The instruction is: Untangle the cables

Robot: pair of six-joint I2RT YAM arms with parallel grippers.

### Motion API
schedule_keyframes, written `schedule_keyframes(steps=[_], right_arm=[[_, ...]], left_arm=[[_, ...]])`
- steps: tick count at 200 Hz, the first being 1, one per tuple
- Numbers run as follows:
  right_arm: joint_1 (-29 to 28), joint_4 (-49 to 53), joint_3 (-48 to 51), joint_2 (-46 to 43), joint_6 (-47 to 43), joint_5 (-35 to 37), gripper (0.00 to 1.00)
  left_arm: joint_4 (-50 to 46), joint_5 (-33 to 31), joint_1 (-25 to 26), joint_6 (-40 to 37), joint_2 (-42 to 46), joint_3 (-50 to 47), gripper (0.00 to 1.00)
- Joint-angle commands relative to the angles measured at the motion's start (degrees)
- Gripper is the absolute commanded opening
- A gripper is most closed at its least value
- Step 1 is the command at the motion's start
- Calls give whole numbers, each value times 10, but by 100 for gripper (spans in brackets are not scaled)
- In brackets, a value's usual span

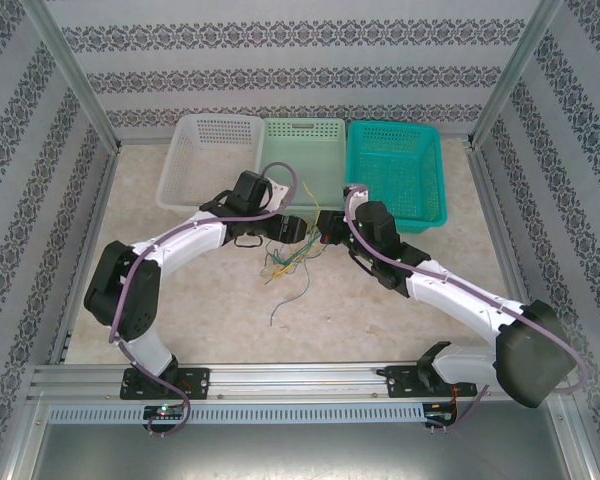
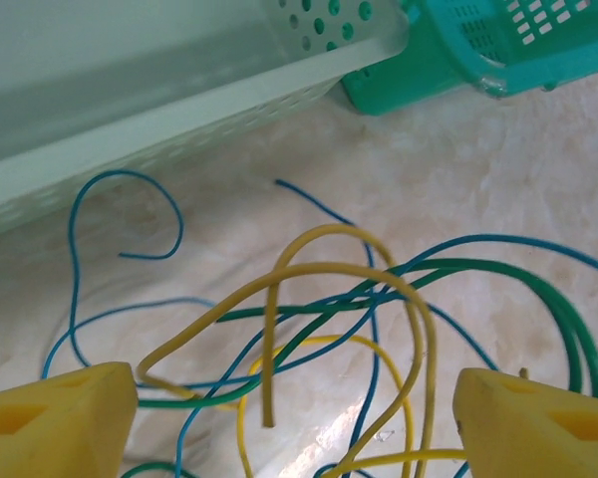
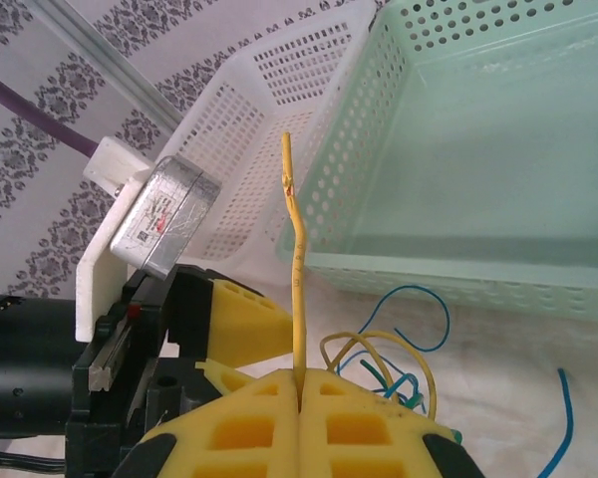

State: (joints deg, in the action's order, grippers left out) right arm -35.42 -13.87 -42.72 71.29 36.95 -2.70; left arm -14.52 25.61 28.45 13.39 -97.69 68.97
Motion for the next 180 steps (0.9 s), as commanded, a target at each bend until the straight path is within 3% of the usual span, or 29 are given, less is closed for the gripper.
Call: schedule_keyframes(steps=[1,10,33,42,65,100,118,143,180], right_arm=[[11,-69,22,-22,38,-24,0],[13,-74,27,-26,42,-25,0],[15,-79,36,-35,48,-27,0],[16,-61,33,-36,48,-26,0],[8,30,19,-28,31,-11,0],[0,82,54,-18,69,38,0],[-1,81,63,-15,85,45,0],[-3,71,50,-7,91,63,0],[-2,90,-7,39,89,42,0]], left_arm=[[0,14,15,-12,-17,20,75],[-4,13,18,-12,-22,21,69],[-19,-8,21,-8,-29,21,40],[-29,-25,20,-7,-30,20,35],[-52,-60,20,-10,-22,18,41],[-78,-117,20,-8,-1,15,37],[-78,-114,21,-8,16,7,49],[-70,-114,27,-23,65,-31,73],[-100,-70,62,-109,138,-85,75]])
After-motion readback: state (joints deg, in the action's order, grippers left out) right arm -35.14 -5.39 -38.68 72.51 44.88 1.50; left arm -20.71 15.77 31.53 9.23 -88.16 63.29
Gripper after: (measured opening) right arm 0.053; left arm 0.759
